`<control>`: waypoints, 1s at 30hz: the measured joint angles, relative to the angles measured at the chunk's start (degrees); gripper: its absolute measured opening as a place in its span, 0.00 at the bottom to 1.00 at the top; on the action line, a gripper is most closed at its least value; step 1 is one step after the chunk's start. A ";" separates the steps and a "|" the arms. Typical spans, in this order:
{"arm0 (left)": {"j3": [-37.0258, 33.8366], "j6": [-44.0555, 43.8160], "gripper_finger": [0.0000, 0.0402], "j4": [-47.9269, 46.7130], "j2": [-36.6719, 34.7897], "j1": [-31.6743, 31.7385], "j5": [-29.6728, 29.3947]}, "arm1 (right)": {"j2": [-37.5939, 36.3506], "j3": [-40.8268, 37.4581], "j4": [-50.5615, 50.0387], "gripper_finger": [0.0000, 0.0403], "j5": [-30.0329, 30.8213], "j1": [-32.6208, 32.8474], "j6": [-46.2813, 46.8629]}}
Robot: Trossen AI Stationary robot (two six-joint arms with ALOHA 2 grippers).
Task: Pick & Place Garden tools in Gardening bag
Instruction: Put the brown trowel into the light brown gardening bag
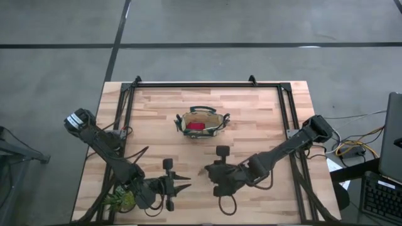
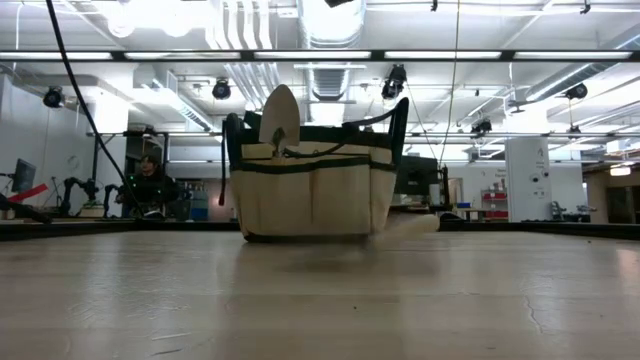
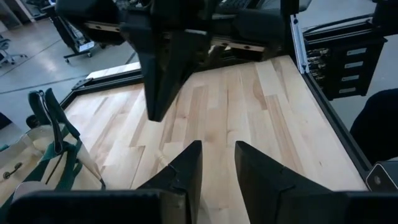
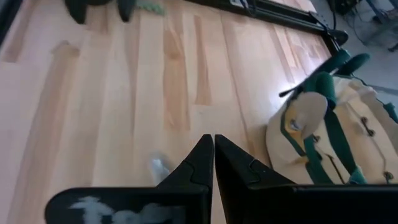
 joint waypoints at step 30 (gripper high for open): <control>-1.51 -2.60 0.25 -1.37 0.03 0.00 0.07 | 0.52 -9.58 4.54 0.05 -12.39 0.16 7.01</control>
